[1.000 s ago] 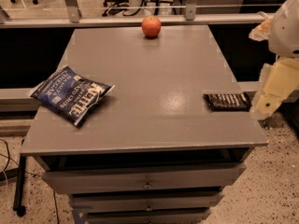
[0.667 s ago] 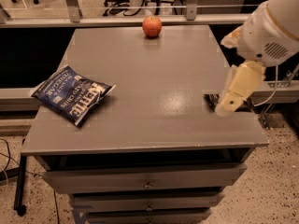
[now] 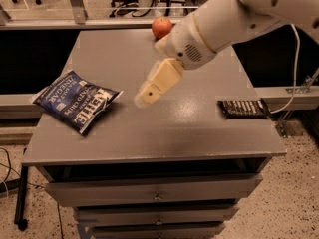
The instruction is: Move blue chip bag near apple
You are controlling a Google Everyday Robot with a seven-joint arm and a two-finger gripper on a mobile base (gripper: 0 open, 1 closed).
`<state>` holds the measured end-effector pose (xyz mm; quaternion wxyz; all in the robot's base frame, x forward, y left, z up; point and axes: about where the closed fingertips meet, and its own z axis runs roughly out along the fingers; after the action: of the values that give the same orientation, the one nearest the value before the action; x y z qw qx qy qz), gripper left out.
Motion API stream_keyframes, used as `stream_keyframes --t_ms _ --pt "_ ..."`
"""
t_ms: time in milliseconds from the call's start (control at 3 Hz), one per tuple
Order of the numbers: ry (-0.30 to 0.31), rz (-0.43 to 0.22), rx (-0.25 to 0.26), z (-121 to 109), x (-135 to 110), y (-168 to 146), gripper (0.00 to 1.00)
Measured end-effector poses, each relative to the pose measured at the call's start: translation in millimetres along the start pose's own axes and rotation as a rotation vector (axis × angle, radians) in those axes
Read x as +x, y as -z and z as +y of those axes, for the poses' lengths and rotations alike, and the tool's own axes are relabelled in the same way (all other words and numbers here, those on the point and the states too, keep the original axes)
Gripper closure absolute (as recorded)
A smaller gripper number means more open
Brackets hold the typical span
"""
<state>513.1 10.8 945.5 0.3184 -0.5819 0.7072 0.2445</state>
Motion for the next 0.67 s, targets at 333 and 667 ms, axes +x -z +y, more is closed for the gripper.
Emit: stream_keyframes --t_ms 333,667 --pt "0.000 -0.032 0.009 -1.0 -11.0 -2.7 0.00" --pt "0.000 -0.031 0.008 -0.6 -11.0 -2.8 0.00"
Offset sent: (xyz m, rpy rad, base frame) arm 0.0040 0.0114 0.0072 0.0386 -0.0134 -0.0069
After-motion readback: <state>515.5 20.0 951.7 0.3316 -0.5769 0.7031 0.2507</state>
